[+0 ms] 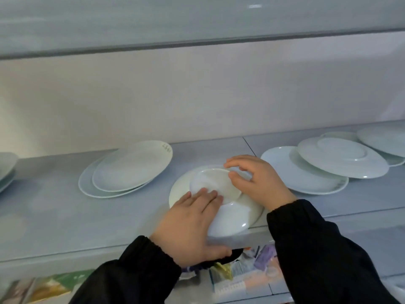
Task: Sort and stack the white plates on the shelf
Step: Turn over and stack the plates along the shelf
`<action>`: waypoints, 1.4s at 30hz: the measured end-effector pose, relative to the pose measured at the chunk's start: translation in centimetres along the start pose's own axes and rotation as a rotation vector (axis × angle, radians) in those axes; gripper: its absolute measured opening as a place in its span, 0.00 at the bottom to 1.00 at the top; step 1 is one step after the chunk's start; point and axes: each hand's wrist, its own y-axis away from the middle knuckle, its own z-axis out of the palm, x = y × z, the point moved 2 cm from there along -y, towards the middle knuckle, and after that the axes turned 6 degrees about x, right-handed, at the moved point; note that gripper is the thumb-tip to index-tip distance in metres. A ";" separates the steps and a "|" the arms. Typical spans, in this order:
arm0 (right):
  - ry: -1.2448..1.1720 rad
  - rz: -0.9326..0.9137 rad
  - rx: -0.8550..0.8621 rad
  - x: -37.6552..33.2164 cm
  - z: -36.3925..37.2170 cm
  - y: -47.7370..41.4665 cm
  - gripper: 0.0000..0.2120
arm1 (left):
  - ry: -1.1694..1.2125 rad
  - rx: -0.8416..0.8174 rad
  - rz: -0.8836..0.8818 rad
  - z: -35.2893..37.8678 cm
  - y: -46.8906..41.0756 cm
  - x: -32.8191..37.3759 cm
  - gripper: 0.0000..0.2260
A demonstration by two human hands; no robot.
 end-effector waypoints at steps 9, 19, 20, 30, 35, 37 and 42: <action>-0.002 0.010 -0.083 -1.3 0.1 0.3 0.19 | -0.094 -0.085 -0.021 -1.5 2.1 1.6 0.37; -0.224 0.001 0.032 -4.6 -0.7 -1.1 0.10 | -0.229 0.193 -0.126 -7.6 3.1 -1.9 0.32; -0.239 -0.015 0.042 -5.1 -0.7 -1.5 0.10 | -0.213 0.245 -0.134 -8.0 3.3 -2.8 0.31; -0.312 0.047 0.131 -7.7 2.4 -4.2 0.16 | 0.196 0.640 -0.502 -12.5 6.0 -11.0 0.14; -0.304 0.098 -0.009 -8.0 7.2 -3.3 0.18 | 0.573 0.755 -0.769 -12.9 7.1 -14.8 0.06; -0.262 0.109 -0.068 -7.9 8.3 -3.0 0.18 | 0.758 0.814 -0.876 -12.2 7.4 -16.5 0.06; -0.081 0.035 -0.160 -7.1 9.2 -2.8 0.18 | 1.216 0.908 -1.035 -10.0 7.5 -20.8 0.13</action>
